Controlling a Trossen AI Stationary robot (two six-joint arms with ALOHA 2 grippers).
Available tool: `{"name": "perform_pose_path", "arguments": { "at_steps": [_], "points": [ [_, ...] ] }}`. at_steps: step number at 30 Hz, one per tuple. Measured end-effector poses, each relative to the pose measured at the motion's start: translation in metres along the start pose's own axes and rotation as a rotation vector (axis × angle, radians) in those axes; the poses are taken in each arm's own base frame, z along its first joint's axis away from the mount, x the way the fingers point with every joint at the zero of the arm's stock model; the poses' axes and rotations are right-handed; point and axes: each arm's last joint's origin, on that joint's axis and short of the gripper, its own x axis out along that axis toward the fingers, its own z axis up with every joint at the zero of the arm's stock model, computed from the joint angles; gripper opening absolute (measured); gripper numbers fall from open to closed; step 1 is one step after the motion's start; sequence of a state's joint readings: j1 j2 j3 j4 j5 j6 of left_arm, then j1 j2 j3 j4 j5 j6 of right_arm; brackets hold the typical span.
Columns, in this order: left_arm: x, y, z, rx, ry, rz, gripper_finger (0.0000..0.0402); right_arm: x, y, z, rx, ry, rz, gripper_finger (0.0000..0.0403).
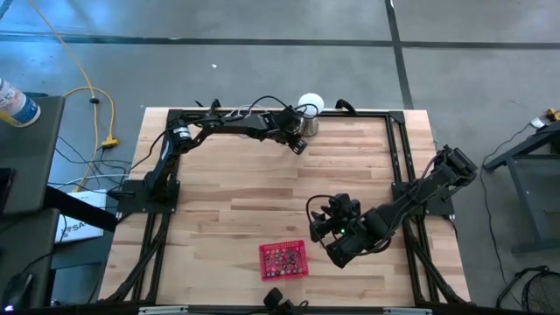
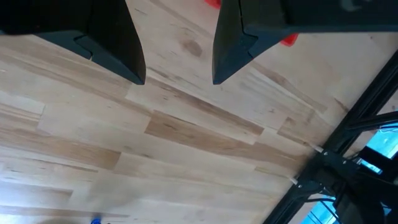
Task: Pick & Place Dice
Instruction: Put the dark blue dice into the red bin
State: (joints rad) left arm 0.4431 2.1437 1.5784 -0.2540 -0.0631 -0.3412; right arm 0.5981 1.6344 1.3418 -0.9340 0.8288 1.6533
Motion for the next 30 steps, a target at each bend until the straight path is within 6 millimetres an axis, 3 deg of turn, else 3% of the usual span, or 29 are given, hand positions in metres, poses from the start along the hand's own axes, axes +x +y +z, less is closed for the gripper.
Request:
{"name": "perform_pose_path", "arguments": {
  "at_steps": [21,30],
  "points": [
    [0.0044,-0.0010,-0.0050,-0.047,0.005,0.044,0.0152,-0.0009,-0.0011,-0.0005,0.007,-0.009,-0.005,0.0177],
    [0.0048,0.0083,-0.0051,-0.169,0.039,0.046,0.0152,-0.0009,-0.0011,-0.0005,0.007,-0.009,-0.005,0.0177]
  ]
}}
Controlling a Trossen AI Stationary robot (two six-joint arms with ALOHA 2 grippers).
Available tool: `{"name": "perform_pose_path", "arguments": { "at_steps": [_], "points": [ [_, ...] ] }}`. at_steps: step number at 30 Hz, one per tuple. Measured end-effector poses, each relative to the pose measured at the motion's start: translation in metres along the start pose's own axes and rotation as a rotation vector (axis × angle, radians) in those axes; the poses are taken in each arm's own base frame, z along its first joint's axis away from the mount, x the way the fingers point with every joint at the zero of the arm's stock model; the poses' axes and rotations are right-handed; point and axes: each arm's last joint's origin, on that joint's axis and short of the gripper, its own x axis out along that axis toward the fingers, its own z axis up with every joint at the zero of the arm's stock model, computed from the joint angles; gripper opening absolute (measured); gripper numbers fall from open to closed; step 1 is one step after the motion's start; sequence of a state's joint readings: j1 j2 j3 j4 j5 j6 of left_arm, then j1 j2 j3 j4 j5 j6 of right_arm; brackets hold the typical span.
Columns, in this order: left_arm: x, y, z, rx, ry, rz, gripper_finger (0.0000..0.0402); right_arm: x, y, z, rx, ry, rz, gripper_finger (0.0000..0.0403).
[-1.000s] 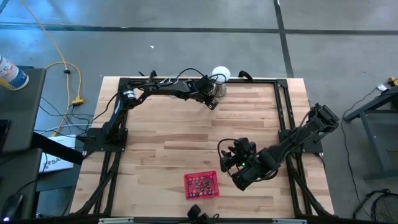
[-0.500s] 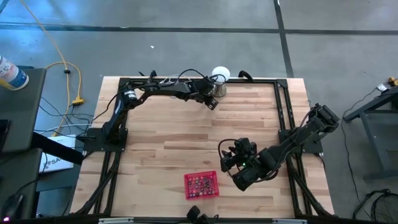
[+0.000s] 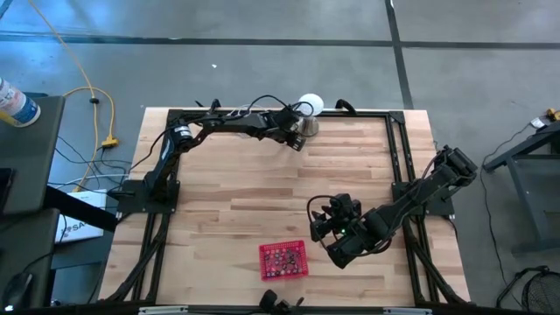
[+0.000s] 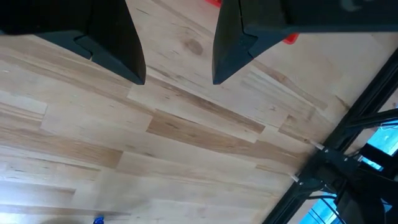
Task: Pick & Place Dice
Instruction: Put the dark blue dice into the red bin
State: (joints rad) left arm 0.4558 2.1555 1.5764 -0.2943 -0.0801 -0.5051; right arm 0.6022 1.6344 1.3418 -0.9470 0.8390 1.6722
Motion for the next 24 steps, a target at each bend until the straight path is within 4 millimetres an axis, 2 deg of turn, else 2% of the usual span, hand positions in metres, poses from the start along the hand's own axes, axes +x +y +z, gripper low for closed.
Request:
{"name": "perform_pose_path", "arguments": {
  "at_steps": [11,24],
  "points": [
    [0.000,-0.001,0.000,-0.018,0.006,-0.010,0.0152,0.001,0.002,0.001,0.014,-0.005,0.010,0.0177],
    [0.001,0.011,0.006,-0.100,0.048,-0.079,0.0150,0.008,0.003,0.007,0.017,-0.018,0.001,0.0177]
  ]
}}
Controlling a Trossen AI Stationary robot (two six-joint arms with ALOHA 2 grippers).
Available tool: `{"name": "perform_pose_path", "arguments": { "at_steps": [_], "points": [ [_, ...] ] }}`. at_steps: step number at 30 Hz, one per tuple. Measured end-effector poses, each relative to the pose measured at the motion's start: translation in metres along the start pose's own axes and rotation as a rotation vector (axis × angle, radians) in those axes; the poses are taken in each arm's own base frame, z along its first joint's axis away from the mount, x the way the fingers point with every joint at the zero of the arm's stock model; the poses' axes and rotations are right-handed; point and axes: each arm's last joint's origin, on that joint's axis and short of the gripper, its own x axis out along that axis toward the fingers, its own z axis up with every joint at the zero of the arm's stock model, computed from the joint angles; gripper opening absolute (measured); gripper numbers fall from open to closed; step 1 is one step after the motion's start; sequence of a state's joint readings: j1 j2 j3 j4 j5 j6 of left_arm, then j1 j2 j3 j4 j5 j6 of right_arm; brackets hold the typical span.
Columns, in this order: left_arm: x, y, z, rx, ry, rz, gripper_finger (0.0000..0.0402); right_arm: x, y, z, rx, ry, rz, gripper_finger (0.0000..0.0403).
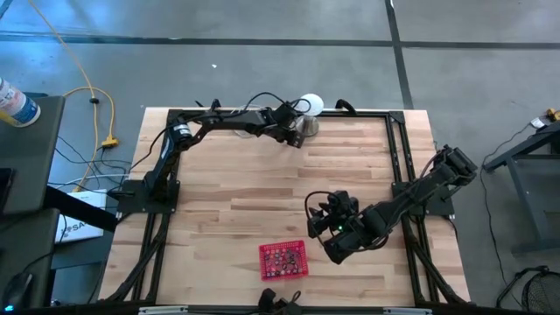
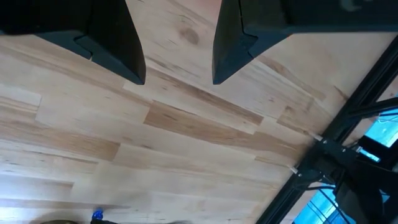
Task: Pick & Place Dice
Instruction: Put the dark blue dice into the red bin
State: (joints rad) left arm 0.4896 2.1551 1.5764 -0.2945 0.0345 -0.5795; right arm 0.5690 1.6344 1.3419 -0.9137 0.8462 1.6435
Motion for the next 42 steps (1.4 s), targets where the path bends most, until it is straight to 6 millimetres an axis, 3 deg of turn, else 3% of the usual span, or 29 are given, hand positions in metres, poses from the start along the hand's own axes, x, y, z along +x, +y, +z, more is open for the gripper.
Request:
{"name": "perform_pose_path", "arguments": {
  "at_steps": [9,17,23,26,31,34,38,42],
  "points": [
    [0.000,0.001,-0.001,0.009,0.004,0.018,0.0097,0.003,0.002,0.002,0.001,0.005,0.005,0.0177],
    [0.000,0.003,0.001,0.005,0.005,0.018,0.0089,0.003,0.003,0.002,0.011,0.014,0.012,0.0177],
    [-0.009,-0.002,-0.002,0.026,0.143,-0.158,0.0089,0.005,0.002,0.006,-0.015,0.052,0.001,0.0177],
    [-0.027,-0.002,-0.005,0.075,0.260,-0.206,0.0089,0.004,0.000,0.018,-0.023,0.065,0.001,0.0177],
    [-0.066,0.004,-0.016,0.213,0.418,-0.058,0.0089,0.007,-0.004,0.043,-0.004,0.003,-0.011,0.0177],
    [-0.097,0.005,-0.021,0.280,0.488,0.009,0.0089,0.012,-0.005,0.055,-0.109,-0.012,-0.012,0.0177],
    [-0.147,0.002,-0.022,0.342,0.518,0.024,0.0089,0.033,-0.008,0.074,-0.205,0.089,-0.033,0.0177],
    [-0.205,-0.001,-0.023,0.373,0.443,0.005,0.0089,0.073,-0.020,0.099,-0.241,0.276,-0.063,0.0177]
  ]
}}
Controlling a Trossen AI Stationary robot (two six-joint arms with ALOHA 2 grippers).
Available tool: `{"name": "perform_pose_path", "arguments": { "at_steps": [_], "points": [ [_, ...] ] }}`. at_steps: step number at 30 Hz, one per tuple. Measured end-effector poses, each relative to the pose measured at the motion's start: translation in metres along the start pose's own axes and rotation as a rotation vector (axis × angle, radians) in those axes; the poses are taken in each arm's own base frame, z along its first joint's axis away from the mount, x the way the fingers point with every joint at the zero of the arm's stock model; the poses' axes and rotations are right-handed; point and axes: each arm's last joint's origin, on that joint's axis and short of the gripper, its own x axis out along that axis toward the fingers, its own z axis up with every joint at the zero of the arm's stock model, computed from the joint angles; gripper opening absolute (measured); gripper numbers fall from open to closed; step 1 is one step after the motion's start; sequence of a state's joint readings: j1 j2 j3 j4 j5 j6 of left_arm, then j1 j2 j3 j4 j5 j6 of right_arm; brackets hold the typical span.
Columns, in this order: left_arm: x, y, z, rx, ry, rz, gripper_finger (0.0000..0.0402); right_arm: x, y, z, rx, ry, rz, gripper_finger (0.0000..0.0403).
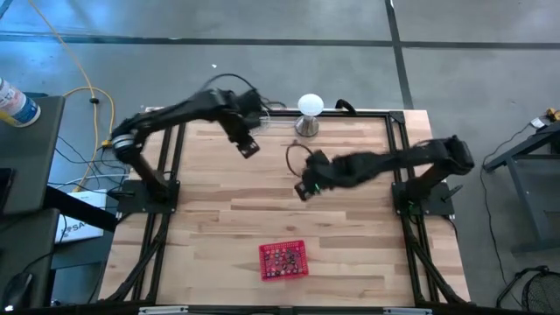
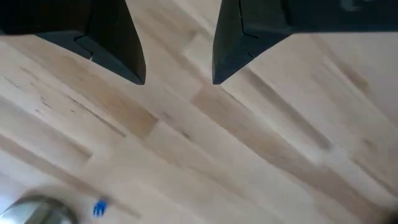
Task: Pick & Place Dice
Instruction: Put the dark blue dice into the red bin
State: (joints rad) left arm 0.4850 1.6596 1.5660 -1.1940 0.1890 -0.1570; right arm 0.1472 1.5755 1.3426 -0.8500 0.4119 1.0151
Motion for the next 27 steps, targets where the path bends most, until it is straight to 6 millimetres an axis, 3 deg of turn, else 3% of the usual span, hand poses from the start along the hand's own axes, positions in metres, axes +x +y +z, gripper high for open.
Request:
{"name": "perform_pose_path", "arguments": {
  "at_steps": [5,8,12,15,19,24,27],
  "points": [
    [-0.068,-0.002,-0.044,-0.037,-0.188,0.045,0.0089,0.044,-0.021,0.029,-0.093,0.111,-0.031,0.0177],
    [-0.100,-0.004,-0.075,-0.071,-0.302,0.026,0.0089,0.076,-0.033,0.028,-0.168,0.118,-0.020,0.0177],
    [-0.128,-0.004,-0.116,-0.137,-0.420,-0.019,0.0089,0.112,-0.059,0.020,-0.135,0.088,0.197,0.0177],
    [-0.136,-0.004,-0.144,-0.213,-0.474,-0.069,0.0089,0.129,-0.081,0.015,-0.123,0.018,0.312,0.0177],
    [-0.134,-0.003,-0.172,-0.290,-0.530,-0.133,0.0089,0.142,-0.108,0.013,-0.197,-0.036,0.258,0.0177],
    [-0.124,-0.001,-0.188,-0.384,-0.622,-0.169,0.0089,0.147,-0.130,0.029,-0.332,-0.118,0.196,0.0177],
    [-0.114,0.000,-0.190,-0.376,-0.644,-0.171,0.0089,0.152,-0.140,0.044,-0.300,-0.161,0.247,0.0177]
  ]
}}
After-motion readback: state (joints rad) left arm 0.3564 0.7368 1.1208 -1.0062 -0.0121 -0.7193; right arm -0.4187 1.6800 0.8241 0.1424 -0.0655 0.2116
